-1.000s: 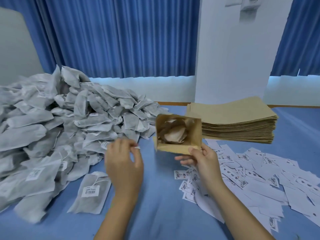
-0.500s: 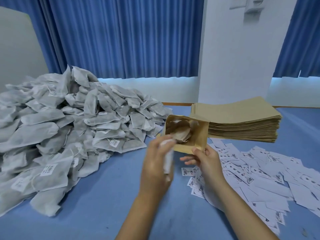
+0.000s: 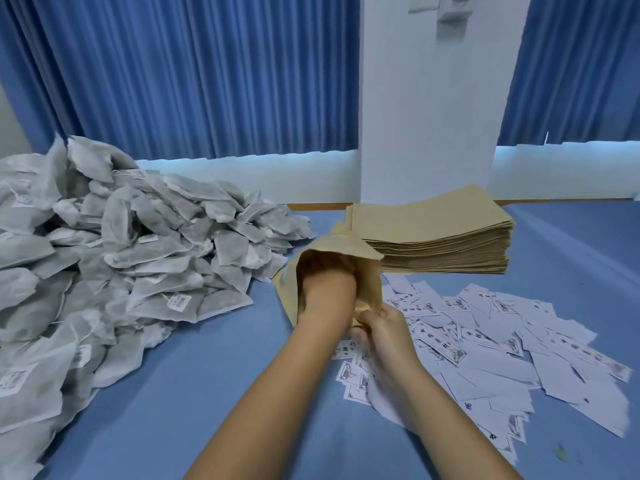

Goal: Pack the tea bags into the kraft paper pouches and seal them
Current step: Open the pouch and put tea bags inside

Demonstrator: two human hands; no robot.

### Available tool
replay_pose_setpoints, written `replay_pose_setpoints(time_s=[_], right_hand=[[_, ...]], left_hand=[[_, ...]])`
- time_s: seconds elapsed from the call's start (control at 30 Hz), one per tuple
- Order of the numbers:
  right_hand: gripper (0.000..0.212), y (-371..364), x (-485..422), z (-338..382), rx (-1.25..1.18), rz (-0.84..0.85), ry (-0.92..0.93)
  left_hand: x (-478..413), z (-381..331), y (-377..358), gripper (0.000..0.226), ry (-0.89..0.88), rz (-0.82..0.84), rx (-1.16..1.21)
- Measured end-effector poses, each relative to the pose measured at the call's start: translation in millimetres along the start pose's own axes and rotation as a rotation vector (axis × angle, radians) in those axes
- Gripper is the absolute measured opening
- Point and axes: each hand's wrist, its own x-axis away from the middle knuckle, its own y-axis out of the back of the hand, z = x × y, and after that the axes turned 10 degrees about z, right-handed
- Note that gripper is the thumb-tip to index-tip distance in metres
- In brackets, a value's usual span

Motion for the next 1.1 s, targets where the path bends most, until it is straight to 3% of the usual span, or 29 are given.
replay_pose_setpoints(time_s=[0.1,0.17,0.23,0.3,0.37,0.43,0.53,0.6,0.73,0.83,0.9,1.0,1.1], right_hand=[[0.045,7,-2,11,0.039,-0.021,-0.039],[0.031,10,-2,22,0.043,0.019,-0.108],[0.017,23,0,36,0.254,0.138,-0.192],[0.026,52,-3,52,0.792,0.242,-0.282],[0.051,84,-6,61,1.316,0.164,-0.392],[0.046,99,-7,57,1.601,0.032,-0.364],[0.017,103,-9,42,1.495,-0.056,-0.241],[0.013,101,-10,39,1.452,-0.070,-0.215],[0.029,96,-11,40,1.466,-0.039,-0.254],[0.020,93,-8,45,1.538,-0.063,-0.310],[0.019,93,-8,46,1.531,-0.081,-0.283],[0.033,95,-6,47,1.485,-0.088,-0.229],[0.041,101,-6,49,1.472,-0.207,-0.099]], left_hand=[[36,-8,-3,0.016,-0.174,-0.625,0.149],[41,-1,-8,0.026,-0.110,-0.920,0.251],[39,13,-15,0.042,0.086,-0.884,0.330],[29,21,-28,0.043,0.076,-0.718,0.587],[24,23,-43,0.038,-0.050,-0.634,0.795],[22,22,-54,0.037,-0.076,-0.659,0.902],[20,22,-60,0.032,-0.142,-0.742,0.893],[19,23,-62,0.032,-0.190,-0.765,0.890],[23,24,-64,0.030,-0.219,-0.795,0.924],[23,24,-64,0.030,-0.225,-0.793,0.954],[23,24,-65,0.031,-0.232,-0.781,0.971],[22,25,-66,0.031,-0.237,-0.772,1.006],[22,25,-66,0.030,-0.238,-0.781,1.007]])
